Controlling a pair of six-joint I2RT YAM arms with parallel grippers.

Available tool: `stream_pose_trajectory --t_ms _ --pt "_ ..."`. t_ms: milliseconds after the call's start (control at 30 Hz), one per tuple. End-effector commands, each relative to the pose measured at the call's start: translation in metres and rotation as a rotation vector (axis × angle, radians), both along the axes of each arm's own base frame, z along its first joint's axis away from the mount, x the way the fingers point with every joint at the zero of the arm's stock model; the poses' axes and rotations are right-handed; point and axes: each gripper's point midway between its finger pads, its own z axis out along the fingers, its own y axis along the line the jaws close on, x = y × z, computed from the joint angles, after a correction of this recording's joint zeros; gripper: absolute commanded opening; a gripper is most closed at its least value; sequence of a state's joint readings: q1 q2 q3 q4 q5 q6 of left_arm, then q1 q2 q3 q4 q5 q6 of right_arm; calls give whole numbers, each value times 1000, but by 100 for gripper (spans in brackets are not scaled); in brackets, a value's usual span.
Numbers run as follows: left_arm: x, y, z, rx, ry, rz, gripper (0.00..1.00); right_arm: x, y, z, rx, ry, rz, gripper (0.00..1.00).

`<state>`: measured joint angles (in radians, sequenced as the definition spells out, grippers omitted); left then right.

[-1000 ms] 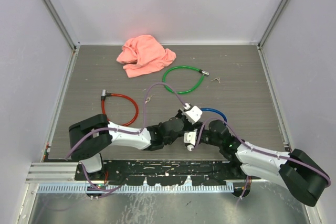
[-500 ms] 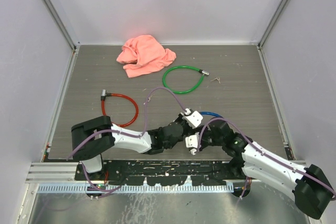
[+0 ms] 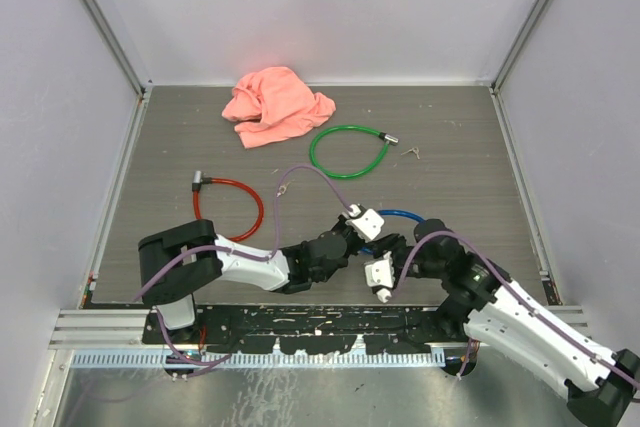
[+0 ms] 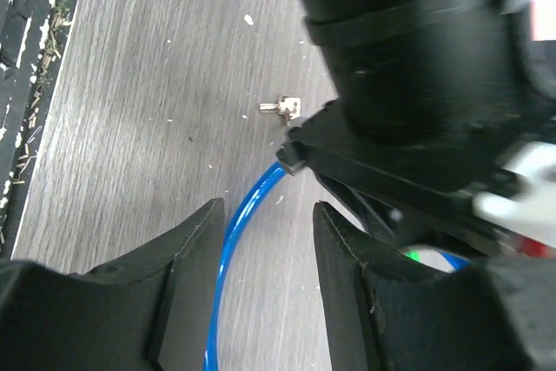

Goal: Lock with the key
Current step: Lock the lock.

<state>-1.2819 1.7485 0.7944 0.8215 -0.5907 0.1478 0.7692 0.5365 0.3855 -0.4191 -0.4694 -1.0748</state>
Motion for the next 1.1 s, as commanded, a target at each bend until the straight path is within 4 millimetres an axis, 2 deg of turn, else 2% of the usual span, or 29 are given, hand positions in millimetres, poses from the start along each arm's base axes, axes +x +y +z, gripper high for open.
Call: stream_pose_trajectory --t_ms 0,167,267,400,567,667,833,1067 --pt "2 6 2 -51 8 25 0 -8 -17 34 6 -17 -39 50" --pt "1 6 1 -41 4 17 0 -14 -36 70 49 -37 -116 49" --pt "0 5 0 -37 4 6 0 -7 -47 93 89 -71 -207 50" --pt "-2 2 -1 -25 -2 -14 0 4 -54 121 145 -63 -321 57" --pt "-3 -1 1 -5 -22 -34 0 9 -56 142 181 4 -405 66" --pt "-5 -2 0 14 -37 -43 0 5 -57 143 154 73 -425 68" --pt "-5 -3 -1 44 -57 -56 0 10 -59 129 87 173 -492 76" --pt "-9 -4 -6 70 -68 -78 0 19 -52 129 24 243 -498 77"
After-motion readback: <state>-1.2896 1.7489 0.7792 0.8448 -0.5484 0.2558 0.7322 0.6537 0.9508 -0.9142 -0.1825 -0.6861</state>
